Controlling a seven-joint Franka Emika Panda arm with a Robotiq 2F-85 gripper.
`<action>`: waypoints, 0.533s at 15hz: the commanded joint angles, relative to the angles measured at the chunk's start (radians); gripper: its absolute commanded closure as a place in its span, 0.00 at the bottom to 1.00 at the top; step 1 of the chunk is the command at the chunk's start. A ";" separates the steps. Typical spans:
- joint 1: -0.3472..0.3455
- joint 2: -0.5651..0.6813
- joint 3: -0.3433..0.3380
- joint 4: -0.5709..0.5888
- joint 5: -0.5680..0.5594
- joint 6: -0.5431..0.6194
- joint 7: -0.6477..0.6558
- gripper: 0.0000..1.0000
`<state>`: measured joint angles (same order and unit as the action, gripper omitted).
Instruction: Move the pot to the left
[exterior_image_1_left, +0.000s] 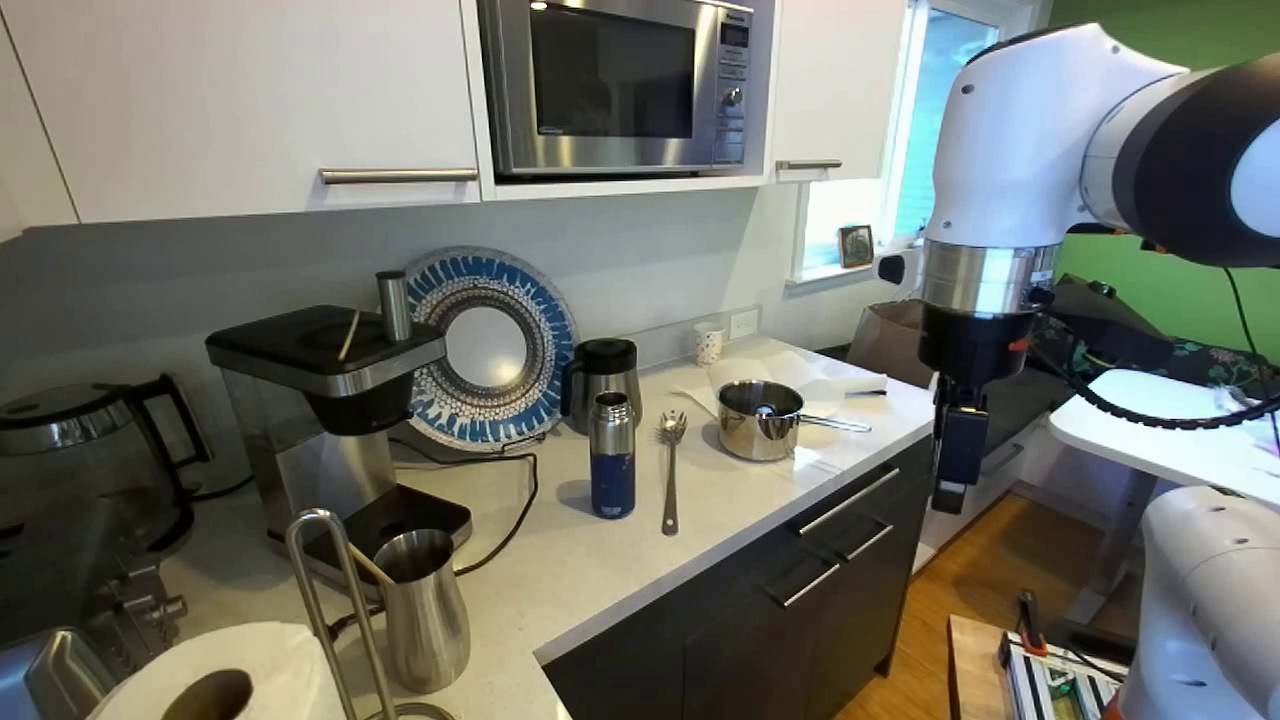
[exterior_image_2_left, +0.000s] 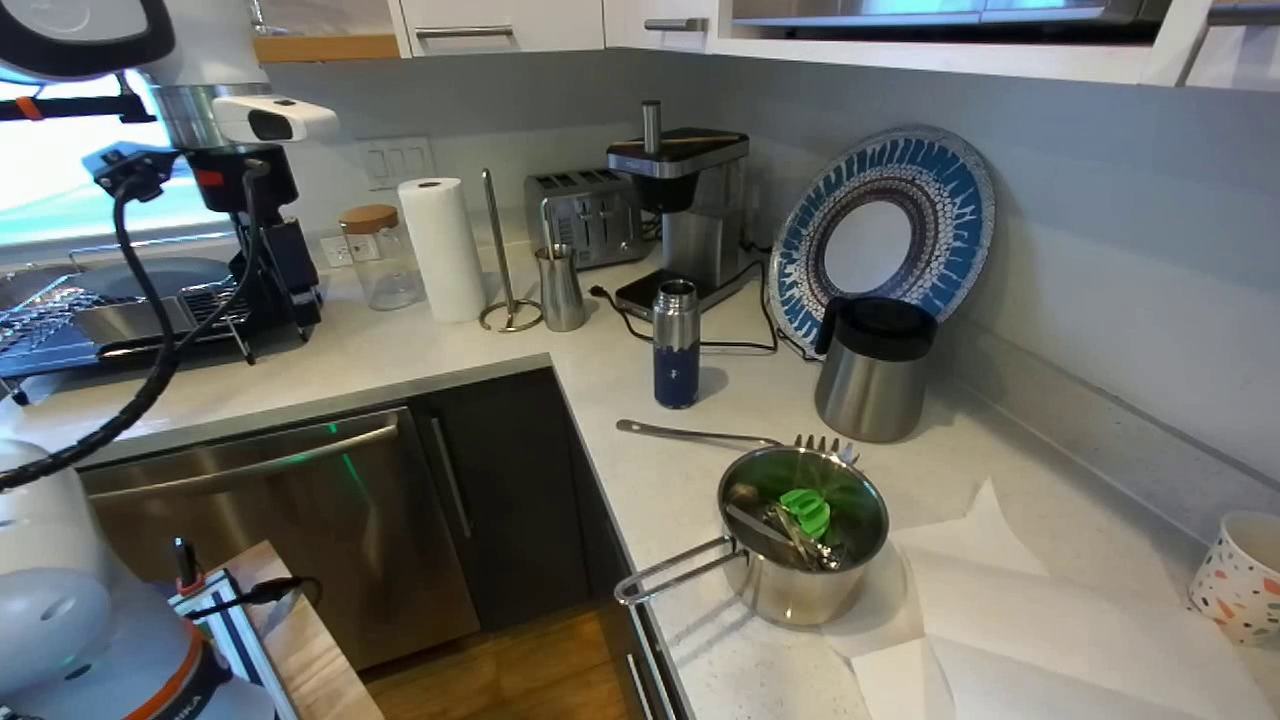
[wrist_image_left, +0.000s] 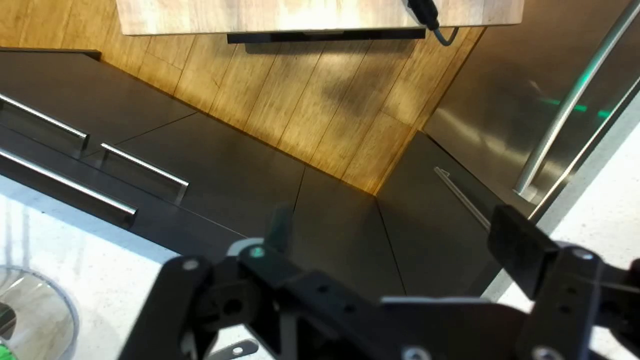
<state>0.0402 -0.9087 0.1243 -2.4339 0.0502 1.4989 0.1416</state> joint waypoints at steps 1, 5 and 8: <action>-0.001 0.001 0.000 0.003 0.000 -0.002 -0.001 0.00; -0.027 -0.007 0.021 -0.011 -0.021 0.074 0.043 0.00; -0.079 0.035 0.049 -0.010 -0.124 0.218 0.103 0.00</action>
<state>0.0157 -0.9059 0.1401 -2.4365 0.0044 1.6074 0.1911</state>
